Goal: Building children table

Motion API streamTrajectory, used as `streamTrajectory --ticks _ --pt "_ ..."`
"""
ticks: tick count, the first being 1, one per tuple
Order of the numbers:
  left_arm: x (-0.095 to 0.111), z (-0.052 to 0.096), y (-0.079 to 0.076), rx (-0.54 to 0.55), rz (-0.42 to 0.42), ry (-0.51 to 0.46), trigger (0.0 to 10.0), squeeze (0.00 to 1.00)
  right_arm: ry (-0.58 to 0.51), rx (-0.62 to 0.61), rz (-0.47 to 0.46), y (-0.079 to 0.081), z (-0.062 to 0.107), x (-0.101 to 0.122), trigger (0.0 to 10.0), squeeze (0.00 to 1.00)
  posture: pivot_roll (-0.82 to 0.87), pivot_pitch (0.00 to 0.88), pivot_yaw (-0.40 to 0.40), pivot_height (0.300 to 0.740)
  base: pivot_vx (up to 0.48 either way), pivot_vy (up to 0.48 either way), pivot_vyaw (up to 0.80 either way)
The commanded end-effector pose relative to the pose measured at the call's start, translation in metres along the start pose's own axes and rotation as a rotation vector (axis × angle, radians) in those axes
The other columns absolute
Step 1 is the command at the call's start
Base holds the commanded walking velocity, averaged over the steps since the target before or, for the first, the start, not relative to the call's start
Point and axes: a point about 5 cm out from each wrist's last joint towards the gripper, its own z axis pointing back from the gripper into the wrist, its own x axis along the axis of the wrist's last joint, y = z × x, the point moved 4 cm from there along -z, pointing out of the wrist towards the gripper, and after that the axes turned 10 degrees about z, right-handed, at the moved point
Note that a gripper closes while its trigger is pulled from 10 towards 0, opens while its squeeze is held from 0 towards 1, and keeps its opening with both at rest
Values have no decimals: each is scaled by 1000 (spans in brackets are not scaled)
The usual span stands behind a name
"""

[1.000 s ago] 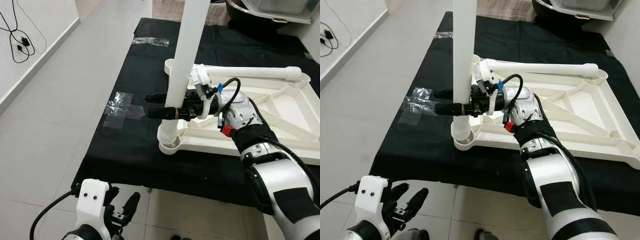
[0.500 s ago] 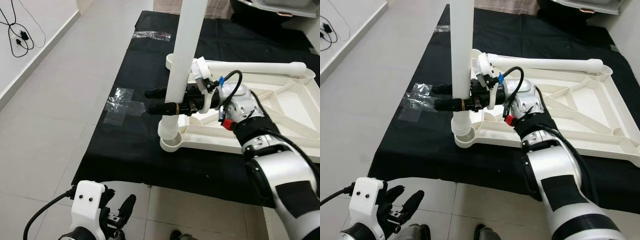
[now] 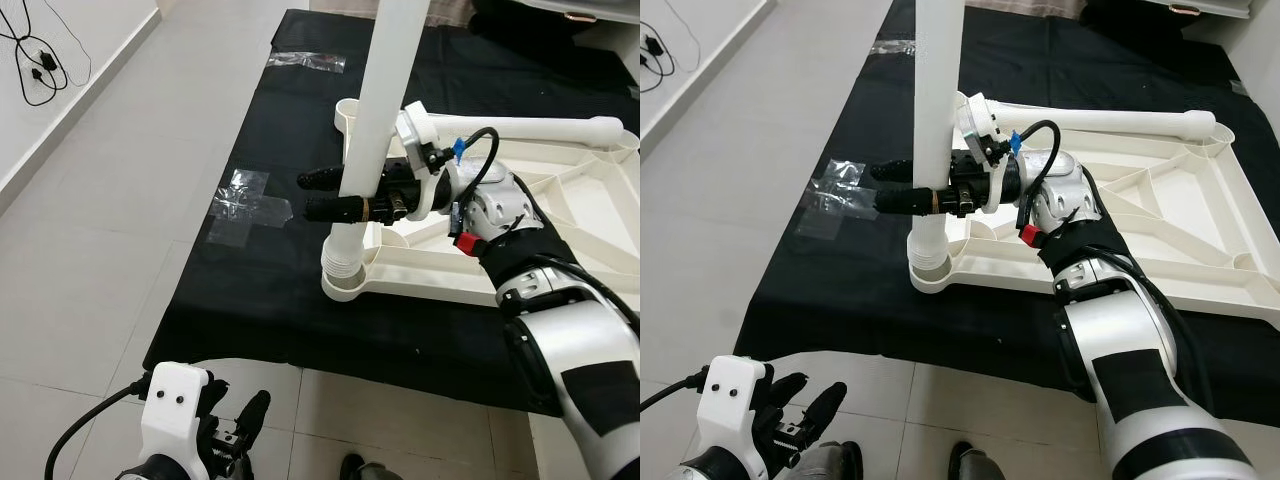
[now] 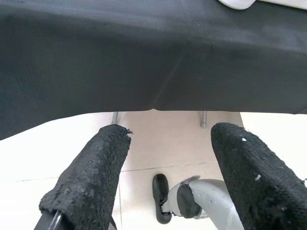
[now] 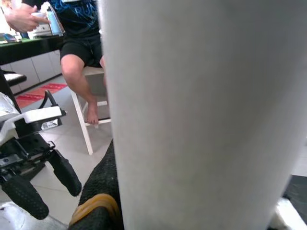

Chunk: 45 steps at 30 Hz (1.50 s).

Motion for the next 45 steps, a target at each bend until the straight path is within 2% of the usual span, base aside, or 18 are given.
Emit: streamTrajectory --ticks 1,28,45 --pt "-4 2 -1 -8 4 29 10000 0 8 28 -18 5 2 -5 10000 0 248 261 -76 740 0 0 0" --pt "-1 3 8 -3 -35 42 10000 0 46 67 -34 19 9 -14 10000 0 266 255 -39 740 0 0 0" --pt "-1 0 7 -9 -32 36 10000 0 33 67 -13 23 -2 -28 10000 0 258 252 -54 740 0 0 0"
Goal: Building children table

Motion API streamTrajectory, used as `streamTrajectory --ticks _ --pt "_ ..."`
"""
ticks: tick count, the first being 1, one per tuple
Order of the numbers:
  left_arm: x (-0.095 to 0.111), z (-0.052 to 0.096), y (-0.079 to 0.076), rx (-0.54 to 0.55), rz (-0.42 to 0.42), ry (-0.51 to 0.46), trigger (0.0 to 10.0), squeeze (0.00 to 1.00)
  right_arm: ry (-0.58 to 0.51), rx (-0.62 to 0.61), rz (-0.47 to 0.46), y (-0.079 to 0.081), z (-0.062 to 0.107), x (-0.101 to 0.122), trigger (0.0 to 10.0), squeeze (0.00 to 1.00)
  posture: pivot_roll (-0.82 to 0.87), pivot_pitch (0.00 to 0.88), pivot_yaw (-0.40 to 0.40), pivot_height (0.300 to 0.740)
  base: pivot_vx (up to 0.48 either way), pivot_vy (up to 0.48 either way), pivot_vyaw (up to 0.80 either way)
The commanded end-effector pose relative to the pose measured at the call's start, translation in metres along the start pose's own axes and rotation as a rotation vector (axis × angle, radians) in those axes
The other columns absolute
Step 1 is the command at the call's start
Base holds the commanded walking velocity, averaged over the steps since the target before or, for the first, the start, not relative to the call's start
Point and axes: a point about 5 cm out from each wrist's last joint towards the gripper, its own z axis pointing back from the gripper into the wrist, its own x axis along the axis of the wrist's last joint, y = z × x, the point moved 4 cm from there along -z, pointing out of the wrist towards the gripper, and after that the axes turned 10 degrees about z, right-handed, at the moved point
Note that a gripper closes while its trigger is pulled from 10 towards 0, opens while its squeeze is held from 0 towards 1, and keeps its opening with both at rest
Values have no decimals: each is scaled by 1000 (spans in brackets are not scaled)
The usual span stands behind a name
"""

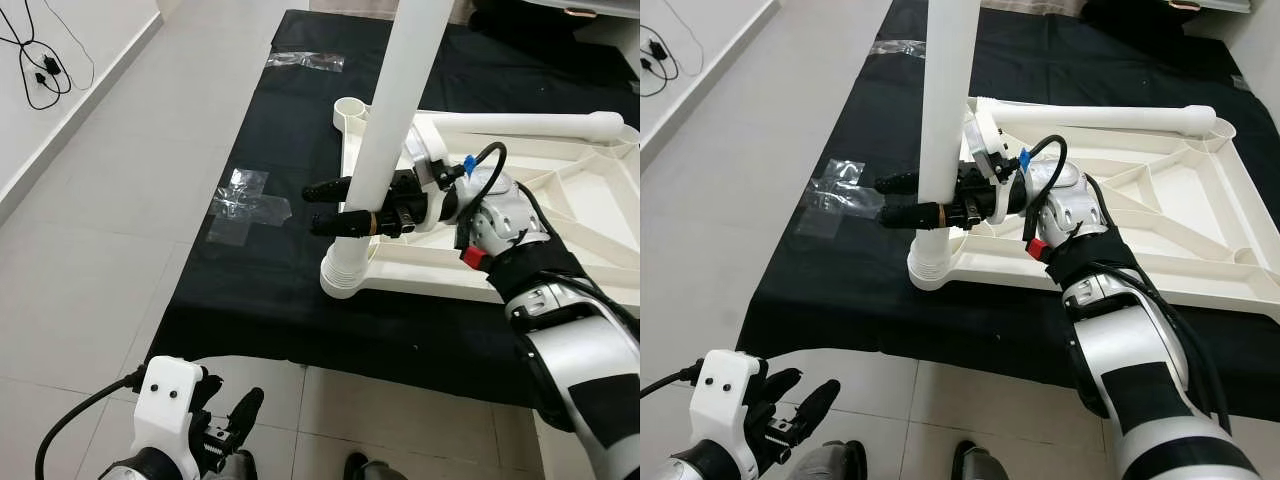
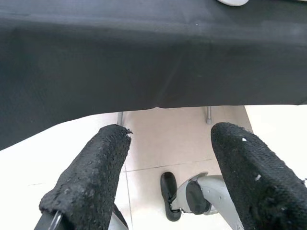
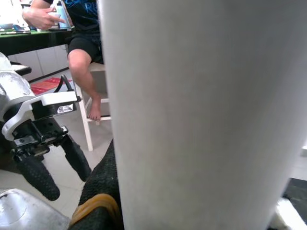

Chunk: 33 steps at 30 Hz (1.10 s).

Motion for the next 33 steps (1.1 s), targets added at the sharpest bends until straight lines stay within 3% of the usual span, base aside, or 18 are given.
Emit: streamTrajectory --ticks 1,14,20,28,33 --pt "-6 0 1 6 12 23 10000 0 25 31 -66 12 -4 -21 10000 0 253 251 -59 740 0 0 0" --pt "-6 -3 -3 0 20 12 10000 0 69 -6 -69 10 -16 -34 10000 0 241 257 -77 740 0 0 0" --pt "-5 -5 -7 -7 26 4 10000 0 130 -77 -66 7 -20 -46 10000 0 223 256 -85 740 0 0 0" --pt "-5 -10 -11 -15 36 -6 10000 0 240 -337 -81 -12 -20 -65 10000 0 203 248 -95 740 0 0 0" --pt "-5 -11 -13 -17 38 -11 10000 0 271 -433 -93 -17 -17 -71 10000 0 194 245 -95 740 0 0 0"
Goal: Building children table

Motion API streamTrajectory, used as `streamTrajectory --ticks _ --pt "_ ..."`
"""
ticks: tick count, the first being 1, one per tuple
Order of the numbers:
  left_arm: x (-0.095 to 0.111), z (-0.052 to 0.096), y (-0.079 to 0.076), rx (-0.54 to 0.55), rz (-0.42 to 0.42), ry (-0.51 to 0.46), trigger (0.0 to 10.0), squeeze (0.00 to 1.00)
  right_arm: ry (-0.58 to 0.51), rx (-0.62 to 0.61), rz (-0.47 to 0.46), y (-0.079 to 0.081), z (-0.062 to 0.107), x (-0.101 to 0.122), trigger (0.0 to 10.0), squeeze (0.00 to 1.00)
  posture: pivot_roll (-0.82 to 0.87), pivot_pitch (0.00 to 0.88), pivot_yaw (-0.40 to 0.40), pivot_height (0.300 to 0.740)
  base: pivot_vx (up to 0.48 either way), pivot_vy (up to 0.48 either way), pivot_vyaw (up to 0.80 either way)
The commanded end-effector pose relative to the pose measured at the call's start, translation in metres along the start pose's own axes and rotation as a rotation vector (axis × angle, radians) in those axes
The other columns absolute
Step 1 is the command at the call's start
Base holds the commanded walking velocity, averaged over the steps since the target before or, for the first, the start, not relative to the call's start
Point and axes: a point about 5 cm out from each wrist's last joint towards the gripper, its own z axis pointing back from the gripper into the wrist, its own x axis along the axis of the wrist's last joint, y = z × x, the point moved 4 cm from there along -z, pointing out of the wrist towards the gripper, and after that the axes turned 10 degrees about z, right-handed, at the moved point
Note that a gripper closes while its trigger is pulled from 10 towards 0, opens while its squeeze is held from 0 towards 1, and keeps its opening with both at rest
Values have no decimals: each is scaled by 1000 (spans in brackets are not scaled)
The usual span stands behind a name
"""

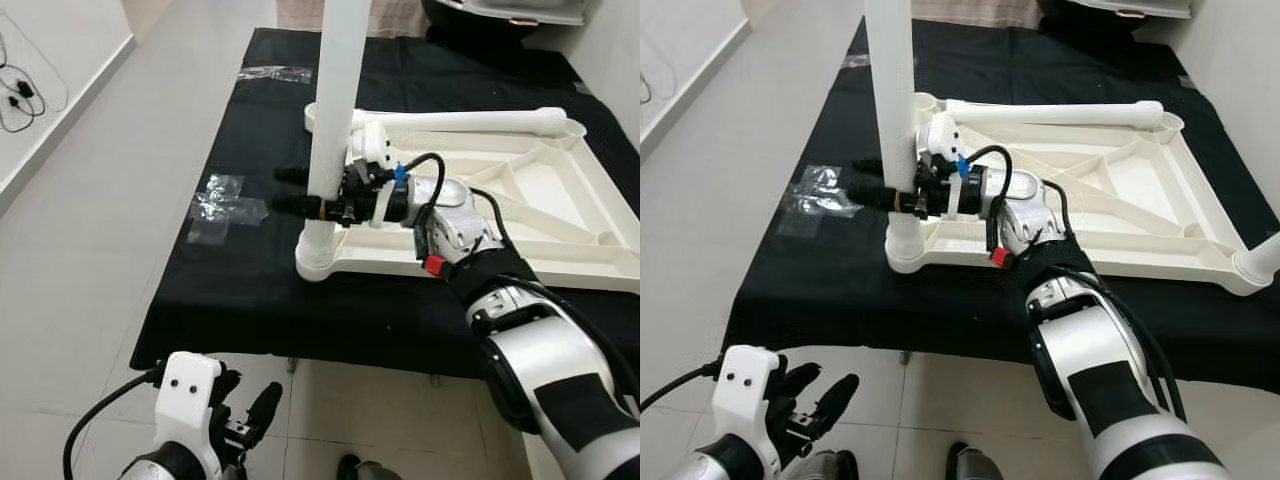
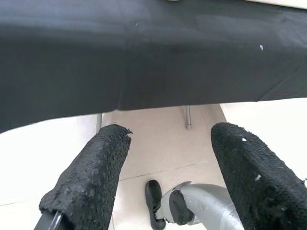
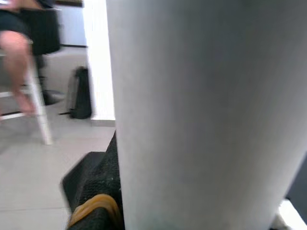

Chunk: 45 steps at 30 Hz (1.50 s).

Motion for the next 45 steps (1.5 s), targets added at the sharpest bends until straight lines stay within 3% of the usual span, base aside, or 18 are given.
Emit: streamTrajectory --ticks 1,5,9,12,15,21,25,30,35,45 --pt "-4 -1 1 14 5 6 10000 0 151 -112 -117 7 10 -45 10000 0 191 243 -99 740 0 0 0" --pt "-3 -3 0 11 11 0 10000 0 181 -237 -158 1 11 -52 10000 0 183 236 -102 740 0 0 0" --pt "-4 -5 -2 10 17 -7 10000 0 293 -454 -282 -10 16 -72 10000 0 177 226 -104 740 0 0 0" --pt "-3 -5 -2 10 18 -8 10000 0 301 -553 -290 -18 21 -73 10000 0 176 224 -107 740 0 0 0" --pt "-4 -7 -3 10 20 -10 10000 0 297 -769 -336 -33 32 -76 10000 0 178 214 -108 740 0 0 0" --pt "-4 -9 -3 6 17 -10 10000 0 318 -986 -416 -35 36 -81 10000 0 172 212 -105 740 0 0 0" --pt "-4 -9 -3 4 17 -11 10000 0 354 -1025 -426 -32 34 -85 10000 0 172 212 -105 740 0 0 0" --pt "-3 -9 -3 8 16 -14 10000 0 457 -1204 -422 -29 40 -93 10000 0 180 222 -102 740 0 0 0" --pt "-4 -9 -3 7 14 -15 10000 0 439 -1480 -414 -36 53 -82 10000 0 177 221 -104 740 0 0 0" --pt "-3 -11 -3 6 11 -19 10000 0 383 -1651 -350 -27 44 -63 10000 0 188 220 -107 740 0 0 0"
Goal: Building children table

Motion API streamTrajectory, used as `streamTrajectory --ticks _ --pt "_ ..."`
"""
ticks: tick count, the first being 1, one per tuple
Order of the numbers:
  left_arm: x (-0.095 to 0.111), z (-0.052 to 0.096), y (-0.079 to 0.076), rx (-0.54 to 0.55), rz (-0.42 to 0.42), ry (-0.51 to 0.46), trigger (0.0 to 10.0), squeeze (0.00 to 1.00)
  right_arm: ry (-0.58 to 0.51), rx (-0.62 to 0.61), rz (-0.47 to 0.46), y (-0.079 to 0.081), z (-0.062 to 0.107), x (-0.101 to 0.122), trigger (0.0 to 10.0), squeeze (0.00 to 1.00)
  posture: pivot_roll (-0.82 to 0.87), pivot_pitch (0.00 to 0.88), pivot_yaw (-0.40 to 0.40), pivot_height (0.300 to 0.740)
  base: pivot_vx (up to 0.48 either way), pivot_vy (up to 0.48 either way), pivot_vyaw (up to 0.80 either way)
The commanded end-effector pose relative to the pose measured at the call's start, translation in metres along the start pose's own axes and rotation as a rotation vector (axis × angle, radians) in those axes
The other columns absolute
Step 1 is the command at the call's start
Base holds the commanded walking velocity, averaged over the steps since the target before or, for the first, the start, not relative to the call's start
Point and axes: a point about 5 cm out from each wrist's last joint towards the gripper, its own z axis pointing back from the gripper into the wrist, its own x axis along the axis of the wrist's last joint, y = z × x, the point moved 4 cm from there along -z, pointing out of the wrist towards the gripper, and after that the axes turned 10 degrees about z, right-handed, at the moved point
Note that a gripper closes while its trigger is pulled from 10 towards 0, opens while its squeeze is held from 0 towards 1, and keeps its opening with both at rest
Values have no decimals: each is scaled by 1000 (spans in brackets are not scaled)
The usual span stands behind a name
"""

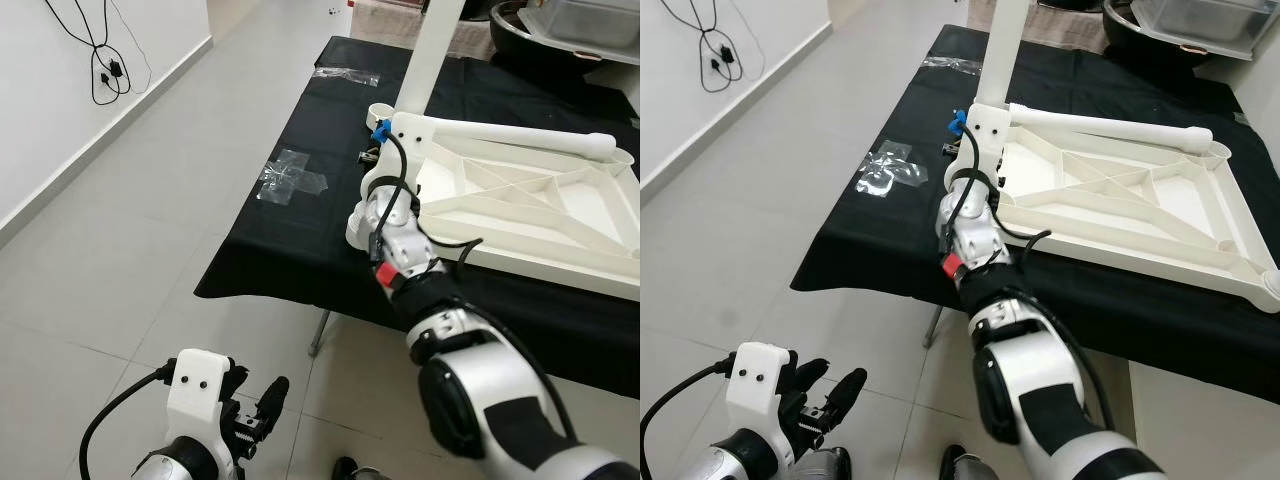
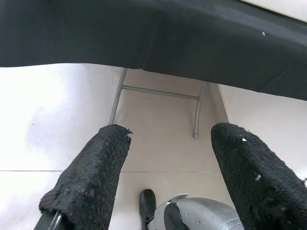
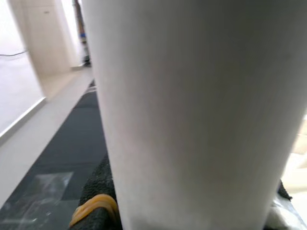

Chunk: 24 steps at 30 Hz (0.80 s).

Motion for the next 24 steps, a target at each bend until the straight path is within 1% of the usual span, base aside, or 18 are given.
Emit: streamTrajectory --ticks 1,2,3,4,5,6,7,9,10,13,14,15,17,19,22,24 --pt "-4 -1 1 9 1 9 10000 0 137 -100 11 -14 7 -38 10000 0 189 219 -109 740 0 0 0" --pt "-4 -1 1 9 1 9 10000 0 137 -100 11 -14 7 -38 10000 0 189 219 -109 740 0 0 0" --pt "-3 -1 1 10 2 8 10000 0 155 -144 13 -16 10 -40 10000 0 189 221 -109 740 0 0 0" --pt "-3 -1 1 8 3 8 10000 0 200 -245 16 -19 18 -46 10000 0 189 221 -109 740 0 0 0" --pt "-3 -1 1 8 3 8 10000 0 200 -245 16 -19 18 -46 10000 0 189 221 -109 740 0 0 0" --pt "-3 -1 1 7 3 8 10000 0 219 -288 13 -21 21 -47 10000 0 189 221 -109 740 0 0 0" --pt "-3 -1 1 7 3 8 10000 0 219 -288 13 -21 21 -47 10000 0 189 221 -109 740 0 0 0" --pt "-3 -2 0 5 5 7 10000 0 234 -369 5 -22 25 -45 10000 0 186 224 -108 740 0 0 0" --pt "-3 -2 0 5 5 7 10000 0 234 -369 5 -22 25 -45 10000 0 186 224 -108 740 0 0 0" --pt "-3 -3 0 6 9 5 10000 0 282 -459 -23 -17 34 -43 10000 0 203 227 -114 740 0 0 0" --pt "-3 -3 0 6 9 5 10000 0 282 -459 -23 -17 34 -43 10000 0 203 227 -114 740 0 0 0" --pt "-3 -4 0 7 10 4 10000 0 301 -477 -33 -15 37 -44 10000 0 204 228 -117 740 0 0 0" --pt "-3 -3 0 9 11 2 10000 0 322 -509 -23 -11 44 -44 10000 0 207 228 -118 740 0 0 0" --pt "-3 -3 0 12 13 3 10000 0 337 -498 -18 -4 50 -45 10000 0 209 230 -118 740 0 0 0" --pt "-3 -3 0 12 14 3 10000 0 328 -485 -21 -2 51 -43 10000 0 209 230 -118 740 0 0 0" --pt "0 -3 0 9 -2 -10 10000 0 315 -475 -53 -1 51 -41 10000 0 201 232 -118 740 0 0 0"
